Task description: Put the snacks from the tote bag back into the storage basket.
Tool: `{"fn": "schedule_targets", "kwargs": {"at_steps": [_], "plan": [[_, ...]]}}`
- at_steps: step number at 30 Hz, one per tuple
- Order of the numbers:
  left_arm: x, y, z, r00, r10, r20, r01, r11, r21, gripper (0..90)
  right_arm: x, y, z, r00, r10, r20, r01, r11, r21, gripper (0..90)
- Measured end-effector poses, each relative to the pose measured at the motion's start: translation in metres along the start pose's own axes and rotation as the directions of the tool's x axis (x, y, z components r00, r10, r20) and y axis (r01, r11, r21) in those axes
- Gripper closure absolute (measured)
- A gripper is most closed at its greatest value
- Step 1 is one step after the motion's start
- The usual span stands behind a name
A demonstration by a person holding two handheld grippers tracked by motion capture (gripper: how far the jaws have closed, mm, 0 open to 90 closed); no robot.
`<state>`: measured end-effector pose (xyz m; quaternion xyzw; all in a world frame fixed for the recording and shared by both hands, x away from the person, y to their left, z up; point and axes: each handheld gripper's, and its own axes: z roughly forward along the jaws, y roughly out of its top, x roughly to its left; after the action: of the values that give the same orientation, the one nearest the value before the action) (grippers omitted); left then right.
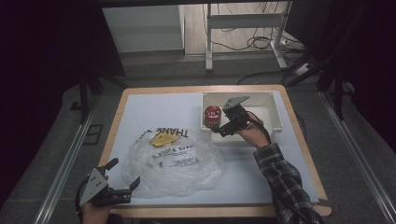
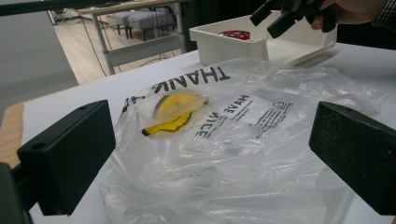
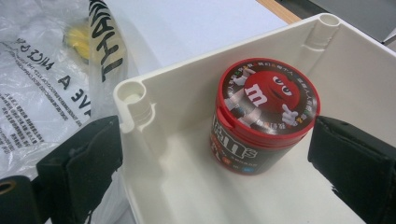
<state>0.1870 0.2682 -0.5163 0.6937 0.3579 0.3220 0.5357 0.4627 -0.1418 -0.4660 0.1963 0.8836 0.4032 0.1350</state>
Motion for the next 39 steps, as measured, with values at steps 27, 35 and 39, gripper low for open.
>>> {"fn": "schedule_targets", "kwargs": {"at_steps": [27,35,39], "plan": [[0.000,0.000,0.000,1.0000,0.000,-0.001,0.000,1.0000,-0.001,0.3,0.009,-0.012,-0.017,0.9996,0.030,0.000,-0.030,0.999,-0.041,3.3],[0.000,0.000,-0.001,1.0000,-0.002,0.001,0.002,1.0000,-0.005,0.3,0.015,-0.015,-0.019,0.9995,0.033,-0.001,-0.033,0.999,-0.044,3.4],[0.000,0.000,-0.001,1.0000,-0.002,0.001,0.002,1.0000,-0.006,0.3,0.017,-0.017,-0.021,0.9994,0.035,0.001,-0.035,0.998,-0.045,3.4]]}}
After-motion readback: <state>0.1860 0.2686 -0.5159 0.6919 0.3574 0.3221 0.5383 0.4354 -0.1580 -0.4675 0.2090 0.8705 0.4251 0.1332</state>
